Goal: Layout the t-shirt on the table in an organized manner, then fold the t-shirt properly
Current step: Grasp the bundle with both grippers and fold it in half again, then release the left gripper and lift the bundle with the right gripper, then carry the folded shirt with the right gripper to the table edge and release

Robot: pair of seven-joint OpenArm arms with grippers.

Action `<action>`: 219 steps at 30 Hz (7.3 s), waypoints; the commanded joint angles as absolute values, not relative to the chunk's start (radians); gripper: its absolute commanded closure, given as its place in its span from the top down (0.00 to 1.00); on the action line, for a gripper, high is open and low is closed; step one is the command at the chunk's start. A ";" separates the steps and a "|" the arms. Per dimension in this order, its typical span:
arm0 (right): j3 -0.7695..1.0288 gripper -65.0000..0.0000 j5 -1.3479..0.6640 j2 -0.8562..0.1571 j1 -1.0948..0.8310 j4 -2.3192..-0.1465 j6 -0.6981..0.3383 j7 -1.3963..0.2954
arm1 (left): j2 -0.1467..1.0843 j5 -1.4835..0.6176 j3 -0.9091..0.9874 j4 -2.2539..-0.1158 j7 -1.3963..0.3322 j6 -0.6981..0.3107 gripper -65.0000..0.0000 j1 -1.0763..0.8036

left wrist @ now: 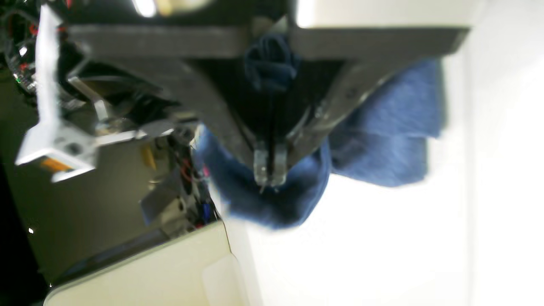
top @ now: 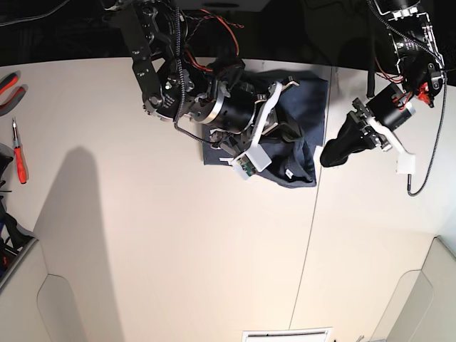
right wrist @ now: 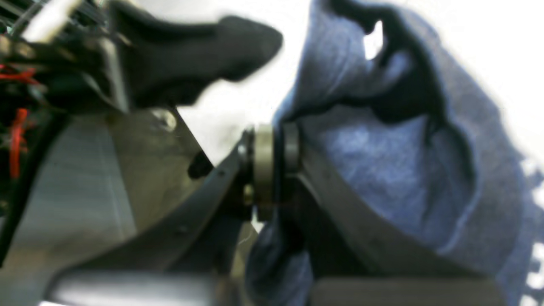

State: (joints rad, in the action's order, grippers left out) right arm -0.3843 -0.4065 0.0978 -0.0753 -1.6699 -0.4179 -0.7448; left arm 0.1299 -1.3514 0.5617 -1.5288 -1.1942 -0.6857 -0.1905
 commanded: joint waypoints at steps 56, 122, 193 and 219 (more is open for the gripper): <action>-0.125 0.00 -0.528 0.036 -0.013 -1.839 -0.408 -0.910 | 0.133 -1.484 0.241 -1.645 -1.288 -0.698 0.00 -0.197; -0.377 0.00 -0.501 0.091 0.077 -1.642 -0.503 -0.784 | 0.282 -0.344 0.510 -1.945 -0.868 -0.336 0.00 -0.234; 0.069 0.00 -0.146 -0.039 0.316 -1.352 -0.295 -0.521 | 0.277 -0.520 0.511 -1.945 -0.841 -0.363 0.00 -0.233; 0.082 0.00 0.064 -0.154 0.420 -0.816 0.049 -0.400 | 0.257 -0.543 0.511 -1.945 -0.841 -0.382 0.00 -0.233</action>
